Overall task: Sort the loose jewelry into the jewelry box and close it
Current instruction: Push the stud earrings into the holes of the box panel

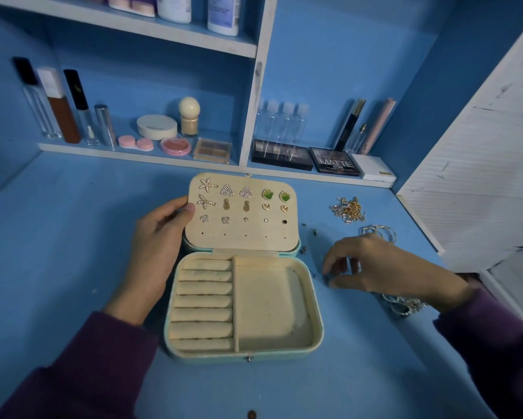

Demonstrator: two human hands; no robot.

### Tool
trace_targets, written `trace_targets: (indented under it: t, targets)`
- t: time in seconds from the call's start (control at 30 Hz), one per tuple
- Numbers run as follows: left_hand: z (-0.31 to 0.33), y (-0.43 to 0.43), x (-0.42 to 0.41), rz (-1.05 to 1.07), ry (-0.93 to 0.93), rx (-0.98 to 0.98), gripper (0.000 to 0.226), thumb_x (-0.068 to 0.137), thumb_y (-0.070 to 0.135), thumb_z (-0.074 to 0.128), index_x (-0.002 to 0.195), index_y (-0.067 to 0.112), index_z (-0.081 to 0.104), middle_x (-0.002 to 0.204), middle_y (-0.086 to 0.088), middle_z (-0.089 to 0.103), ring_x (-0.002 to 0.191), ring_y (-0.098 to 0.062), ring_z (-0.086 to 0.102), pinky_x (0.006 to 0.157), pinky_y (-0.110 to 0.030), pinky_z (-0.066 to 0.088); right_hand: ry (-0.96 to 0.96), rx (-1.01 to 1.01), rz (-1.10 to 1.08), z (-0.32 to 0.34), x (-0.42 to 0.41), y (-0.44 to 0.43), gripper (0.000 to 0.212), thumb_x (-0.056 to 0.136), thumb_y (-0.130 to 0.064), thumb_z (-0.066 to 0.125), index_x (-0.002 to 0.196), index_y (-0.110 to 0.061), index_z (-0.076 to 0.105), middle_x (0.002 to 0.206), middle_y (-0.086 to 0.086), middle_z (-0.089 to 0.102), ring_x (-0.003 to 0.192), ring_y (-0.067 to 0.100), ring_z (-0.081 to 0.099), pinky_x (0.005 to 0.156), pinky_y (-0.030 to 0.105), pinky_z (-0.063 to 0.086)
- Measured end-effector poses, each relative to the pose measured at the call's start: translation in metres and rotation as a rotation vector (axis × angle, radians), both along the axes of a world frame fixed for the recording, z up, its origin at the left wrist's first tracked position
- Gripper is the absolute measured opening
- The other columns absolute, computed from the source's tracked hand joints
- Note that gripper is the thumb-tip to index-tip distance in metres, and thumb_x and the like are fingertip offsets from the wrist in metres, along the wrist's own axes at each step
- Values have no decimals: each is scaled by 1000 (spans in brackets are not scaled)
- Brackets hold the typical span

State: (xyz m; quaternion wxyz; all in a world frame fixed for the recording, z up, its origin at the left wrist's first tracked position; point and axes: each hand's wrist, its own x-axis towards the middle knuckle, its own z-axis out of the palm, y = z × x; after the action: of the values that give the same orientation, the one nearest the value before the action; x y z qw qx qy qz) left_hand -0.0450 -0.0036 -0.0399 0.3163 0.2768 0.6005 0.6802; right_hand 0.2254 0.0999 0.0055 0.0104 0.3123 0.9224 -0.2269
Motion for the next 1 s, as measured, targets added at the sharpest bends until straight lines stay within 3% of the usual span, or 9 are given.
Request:
trace_targets:
  t: [0.27, 0.5, 0.7, 0.83, 1.0]
  targets:
    - [1, -1, 0, 5, -4, -4, 21, 93, 14, 57, 101, 32, 65, 90, 11, 68, 63, 9, 58, 63, -12, 43, 55, 34, 0, -3, 0, -3, 6, 80, -9, 69, 82, -14, 72, 75, -10, 65, 70, 4, 60, 63, 9, 43]
    - [1, -1, 0, -2, -8, -3, 22, 94, 14, 57, 101, 32, 66, 92, 11, 69, 66, 7, 60, 61, -9, 44, 199, -18, -79, -6, 3, -3, 17, 74, 2, 66, 70, -14, 62, 67, -5, 64, 61, 11, 59, 67, 32, 52]
    - [2, -1, 1, 15, -5, 7, 22, 93, 13, 57, 95, 34, 64, 87, 12, 67, 59, 11, 58, 56, -5, 44, 254, -60, -130, -5, -1, -3, 26, 76, 3, 69, 73, -23, 67, 71, -7, 68, 63, 10, 61, 67, 28, 53]
    - [2, -1, 1, 11, -1, 4, 22, 93, 14, 57, 99, 33, 64, 88, 13, 67, 60, 10, 58, 59, -7, 44, 291, -117, -207, -4, -3, -2, 17, 77, -6, 74, 77, -23, 74, 76, -7, 73, 69, 11, 66, 75, 27, 54]
    - [3, -2, 1, 8, 4, 1, 21, 93, 14, 57, 98, 33, 65, 91, 11, 68, 65, 9, 59, 62, -8, 45, 205, -124, -213, -7, -3, 1, 20, 79, -8, 74, 85, -27, 75, 79, -12, 73, 74, 10, 67, 75, 30, 55]
